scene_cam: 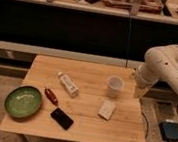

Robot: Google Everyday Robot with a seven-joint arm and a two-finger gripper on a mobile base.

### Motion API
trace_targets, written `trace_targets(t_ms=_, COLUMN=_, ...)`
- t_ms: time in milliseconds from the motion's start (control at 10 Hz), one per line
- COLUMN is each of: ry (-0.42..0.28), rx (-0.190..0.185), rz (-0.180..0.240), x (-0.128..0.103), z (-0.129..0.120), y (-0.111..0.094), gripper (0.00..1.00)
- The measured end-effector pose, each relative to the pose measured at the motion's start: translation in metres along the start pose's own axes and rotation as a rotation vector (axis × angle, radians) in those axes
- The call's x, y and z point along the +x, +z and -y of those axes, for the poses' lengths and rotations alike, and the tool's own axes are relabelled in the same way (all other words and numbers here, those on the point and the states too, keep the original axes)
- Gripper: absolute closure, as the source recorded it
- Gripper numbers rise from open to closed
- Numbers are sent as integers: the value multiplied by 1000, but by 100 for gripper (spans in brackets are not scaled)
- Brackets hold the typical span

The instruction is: Pick up the ceramic cup

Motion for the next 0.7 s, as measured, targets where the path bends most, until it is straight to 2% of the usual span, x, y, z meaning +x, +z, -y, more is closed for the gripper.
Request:
trace_targets(t_ms=100, ry=-36, rx=7, rz=18, x=-5, z=9, y=-1, gripper=35)
trace_targets(t_ms=400, ry=-125, rx=13, rz=37, x=-4, z=15, y=-6, gripper=35)
trace_targets(t_ms=700, ry=-258, rx=18, rz=59, x=-18, z=17, y=0, gripper=35)
